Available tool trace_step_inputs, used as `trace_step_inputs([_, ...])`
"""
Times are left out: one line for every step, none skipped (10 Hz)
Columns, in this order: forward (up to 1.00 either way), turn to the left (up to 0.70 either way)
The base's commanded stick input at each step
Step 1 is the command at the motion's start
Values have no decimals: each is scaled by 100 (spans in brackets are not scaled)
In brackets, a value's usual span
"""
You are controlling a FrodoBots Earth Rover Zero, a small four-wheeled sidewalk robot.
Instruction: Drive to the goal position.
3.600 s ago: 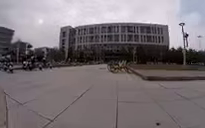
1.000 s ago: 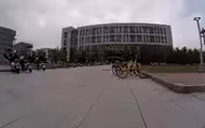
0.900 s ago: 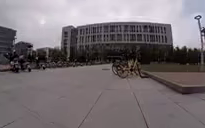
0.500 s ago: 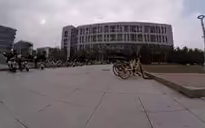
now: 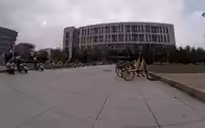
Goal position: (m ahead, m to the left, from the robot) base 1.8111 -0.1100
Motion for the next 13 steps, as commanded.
trace_step_inputs([70, 0])
trace_step_inputs([70, 0])
trace_step_inputs([70, 0])
trace_step_inputs([70, 0])
trace_step_inputs([70, 0])
trace_step_inputs([70, 0])
trace_step_inputs([70, 9])
trace_step_inputs([70, 14])
trace_step_inputs([70, 14])
trace_step_inputs([70, 14])
trace_step_inputs([70, 14])
trace_step_inputs([70, 14])
trace_step_inputs([70, 14])
